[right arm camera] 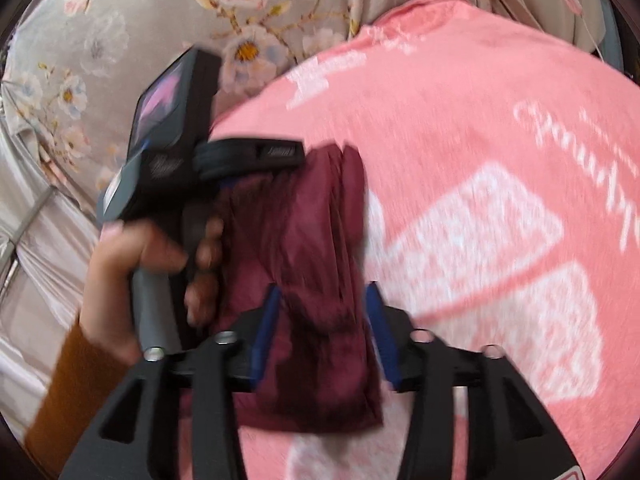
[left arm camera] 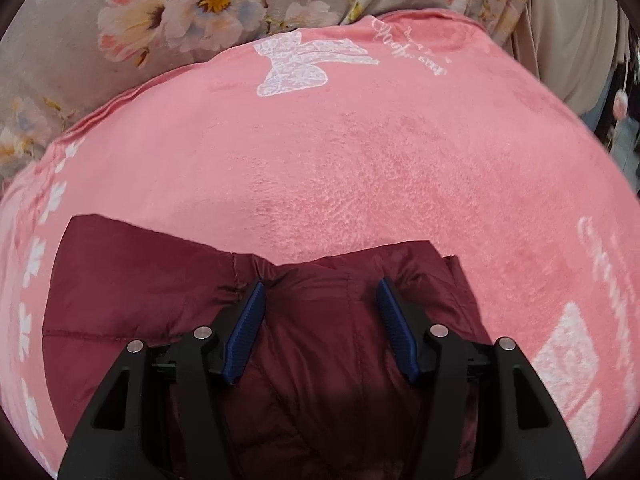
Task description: Fold large clothes
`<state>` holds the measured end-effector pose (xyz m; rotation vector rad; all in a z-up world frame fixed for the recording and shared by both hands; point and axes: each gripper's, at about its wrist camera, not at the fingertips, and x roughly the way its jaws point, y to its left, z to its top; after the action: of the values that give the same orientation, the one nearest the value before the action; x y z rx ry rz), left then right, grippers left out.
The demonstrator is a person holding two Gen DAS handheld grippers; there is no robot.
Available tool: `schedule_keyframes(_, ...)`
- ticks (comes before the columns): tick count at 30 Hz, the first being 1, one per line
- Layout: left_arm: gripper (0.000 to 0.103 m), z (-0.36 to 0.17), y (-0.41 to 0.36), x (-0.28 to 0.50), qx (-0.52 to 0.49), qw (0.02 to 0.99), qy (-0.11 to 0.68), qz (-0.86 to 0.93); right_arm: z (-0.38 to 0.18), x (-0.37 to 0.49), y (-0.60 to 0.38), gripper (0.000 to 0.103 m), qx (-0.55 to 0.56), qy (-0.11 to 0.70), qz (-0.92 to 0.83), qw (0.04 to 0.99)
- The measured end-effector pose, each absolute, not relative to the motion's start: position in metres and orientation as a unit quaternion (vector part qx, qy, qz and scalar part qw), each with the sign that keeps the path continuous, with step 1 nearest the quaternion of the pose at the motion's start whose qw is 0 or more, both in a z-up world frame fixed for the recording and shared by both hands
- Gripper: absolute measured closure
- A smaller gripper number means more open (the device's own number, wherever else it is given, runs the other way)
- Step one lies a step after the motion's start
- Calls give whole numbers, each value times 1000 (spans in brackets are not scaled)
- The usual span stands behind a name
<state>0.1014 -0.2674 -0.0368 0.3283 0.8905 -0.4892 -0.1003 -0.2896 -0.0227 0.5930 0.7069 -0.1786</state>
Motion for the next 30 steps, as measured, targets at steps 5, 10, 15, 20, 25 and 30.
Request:
schedule_keyframes(5, 28, 0, -217, 100, 58, 864, 427, -261, -23, -78, -294, 45, 299, 349, -82, 885)
schedule_keyframes(10, 12, 17, -128, 103, -25, 876, 415, -242, -41, -62, -294, 45, 314, 365, -74, 873)
schedule_keyframes(15, 11, -16, -48, 114, -133, 839, 474, -232, -58, -60, -296, 37, 346, 368, -64, 861)
schedule_keyframes(20, 10, -61, -18, 106, -204, 788, 518, -263, -70, -62, -299, 34, 385, 361, -41, 848)
schedule_keyframes(25, 8, -81, -22, 101, -246, 755, 527, -304, -65, -62, -293, 32, 379, 355, -31, 854)
schedule_keyframes(30, 8, -83, -37, 94, -235, 756, 521, -320, -66, -55, -287, 40, 389, 356, -1, 849)
